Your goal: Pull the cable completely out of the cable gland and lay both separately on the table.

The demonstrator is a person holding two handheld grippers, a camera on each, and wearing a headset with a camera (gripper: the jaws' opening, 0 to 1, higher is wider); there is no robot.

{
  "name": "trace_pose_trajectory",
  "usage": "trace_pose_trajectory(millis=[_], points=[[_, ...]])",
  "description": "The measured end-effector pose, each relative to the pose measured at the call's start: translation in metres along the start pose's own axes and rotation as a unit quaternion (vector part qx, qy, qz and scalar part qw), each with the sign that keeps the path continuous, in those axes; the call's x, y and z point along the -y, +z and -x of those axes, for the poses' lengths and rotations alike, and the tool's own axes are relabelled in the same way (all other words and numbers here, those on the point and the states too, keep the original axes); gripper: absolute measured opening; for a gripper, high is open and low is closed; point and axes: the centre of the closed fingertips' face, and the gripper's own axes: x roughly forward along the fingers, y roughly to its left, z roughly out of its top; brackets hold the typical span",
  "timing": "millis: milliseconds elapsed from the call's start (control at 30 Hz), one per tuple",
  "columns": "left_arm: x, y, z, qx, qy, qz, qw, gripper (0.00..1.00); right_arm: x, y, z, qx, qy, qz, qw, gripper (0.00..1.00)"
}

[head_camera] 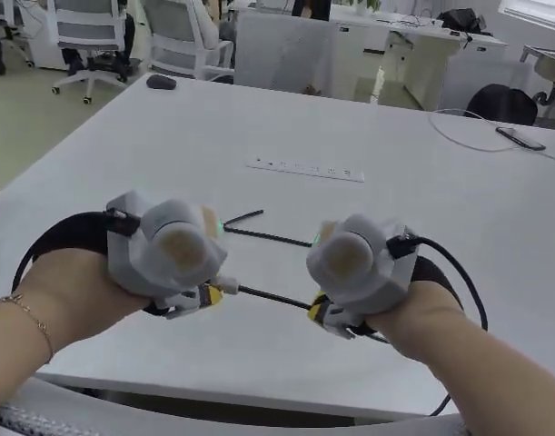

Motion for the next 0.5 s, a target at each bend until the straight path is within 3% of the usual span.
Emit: trace_pose_trajectory(millis=[167,267,300,367,400,433,500], points=[[-0.002,-0.002,0.001,-0.004,0.004,0.003,1.0,0.14,0.016,-0.021,0.003,-0.038,-0.027,-0.05,0.9977,0.06],[-0.003,-0.001,0.002,-0.002,0.005,0.011,0.9999,0.14,0.024,-0.036,0.004,-0.078,-0.047,-0.037,0.9951,0.06],[-0.003,-0.001,0.001,-0.001,0.004,0.013,0.9999,0.14,0.024,-0.035,0.003,-0.076,-0.048,-0.041,0.9951,0.07],[-0.002,-0.002,0.001,-0.004,0.004,0.009,0.9999,0.14,0.023,-0.026,0.003,-0.054,-0.045,-0.034,0.997,0.11],[-0.002,-0.002,0.001,-0.005,0.003,0.008,0.9999,0.14,0.015,-0.015,0.0,-0.03,-0.026,-0.043,0.9983,0.18],[-0.001,-0.003,0.0,-0.008,0.001,0.008,0.9999,0.14,0.008,-0.006,-0.001,-0.015,-0.011,-0.032,0.9993,0.22],[0.0,-0.004,0.0,-0.009,0.0,0.008,0.9999,0.14,-0.009,0.022,-0.001,0.041,0.017,0.01,0.999,0.24]])
